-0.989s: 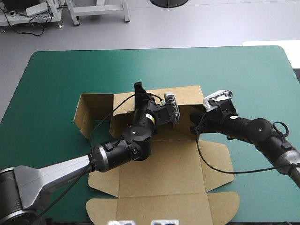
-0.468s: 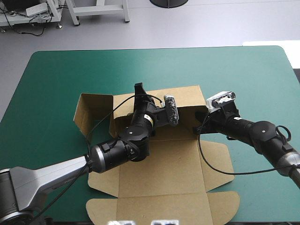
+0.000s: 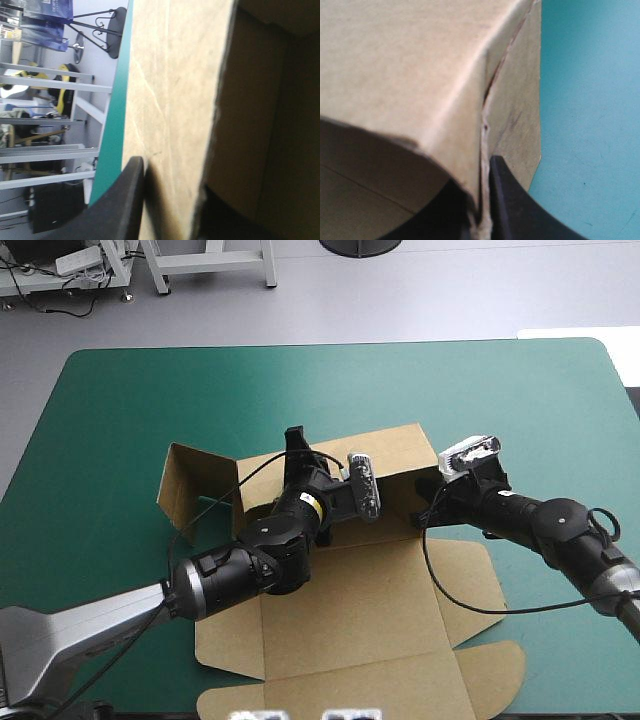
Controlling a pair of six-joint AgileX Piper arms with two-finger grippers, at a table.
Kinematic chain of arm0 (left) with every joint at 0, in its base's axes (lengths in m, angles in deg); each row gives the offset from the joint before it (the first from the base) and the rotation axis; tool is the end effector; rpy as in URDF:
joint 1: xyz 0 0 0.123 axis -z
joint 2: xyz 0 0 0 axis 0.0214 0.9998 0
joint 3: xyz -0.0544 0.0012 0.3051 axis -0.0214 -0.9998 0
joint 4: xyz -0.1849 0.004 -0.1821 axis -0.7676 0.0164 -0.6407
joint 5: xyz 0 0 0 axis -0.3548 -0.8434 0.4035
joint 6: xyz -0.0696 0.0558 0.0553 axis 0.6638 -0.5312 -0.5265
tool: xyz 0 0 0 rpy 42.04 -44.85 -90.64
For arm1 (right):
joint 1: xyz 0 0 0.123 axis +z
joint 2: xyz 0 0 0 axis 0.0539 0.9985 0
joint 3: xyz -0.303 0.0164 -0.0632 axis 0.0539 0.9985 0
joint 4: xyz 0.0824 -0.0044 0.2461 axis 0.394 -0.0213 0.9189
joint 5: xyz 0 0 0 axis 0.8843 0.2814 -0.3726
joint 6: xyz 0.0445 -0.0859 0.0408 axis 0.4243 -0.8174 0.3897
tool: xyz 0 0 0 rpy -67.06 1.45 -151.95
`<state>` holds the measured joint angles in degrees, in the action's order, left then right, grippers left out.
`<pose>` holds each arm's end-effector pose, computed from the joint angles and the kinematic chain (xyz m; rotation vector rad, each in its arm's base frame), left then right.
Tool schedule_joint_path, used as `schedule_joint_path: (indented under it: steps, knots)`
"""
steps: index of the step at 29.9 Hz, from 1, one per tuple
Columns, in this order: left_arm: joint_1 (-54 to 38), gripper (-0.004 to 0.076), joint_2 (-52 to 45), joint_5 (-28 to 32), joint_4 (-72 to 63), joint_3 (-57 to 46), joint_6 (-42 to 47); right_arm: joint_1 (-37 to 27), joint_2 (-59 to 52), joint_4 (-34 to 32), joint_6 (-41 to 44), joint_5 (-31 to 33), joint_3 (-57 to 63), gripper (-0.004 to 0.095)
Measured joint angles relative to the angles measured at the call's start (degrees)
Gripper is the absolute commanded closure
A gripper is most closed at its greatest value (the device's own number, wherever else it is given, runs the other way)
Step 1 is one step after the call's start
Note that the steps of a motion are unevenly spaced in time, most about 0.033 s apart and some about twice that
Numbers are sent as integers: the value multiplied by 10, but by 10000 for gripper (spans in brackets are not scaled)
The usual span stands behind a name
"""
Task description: Fold the box
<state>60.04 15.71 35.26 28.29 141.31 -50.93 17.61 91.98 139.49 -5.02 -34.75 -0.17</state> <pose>0.2238 -0.2758 0.3327 1.4370 1.6133 0.5230 0.2543 0.1046 0.2839 -0.5260 2.0923 0.5125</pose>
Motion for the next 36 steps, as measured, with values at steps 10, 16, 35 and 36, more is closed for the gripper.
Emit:
schedule_joint_path:
  steps: [10,16,35,36]
  knots:
    - [10,412,-58,19,-131,-6,-28,1,1,3,-8,12,-1,931]
    - [21,412,-105,30,-165,-10,-36,2,1,3,-8,13,-2,931]
    - [-138,412,-220,55,-80,-12,136,6,-37,-284,215,76,-78,932]
    - [-166,412,-220,75,-108,-12,124,6,-41,-299,231,80,-80,932]
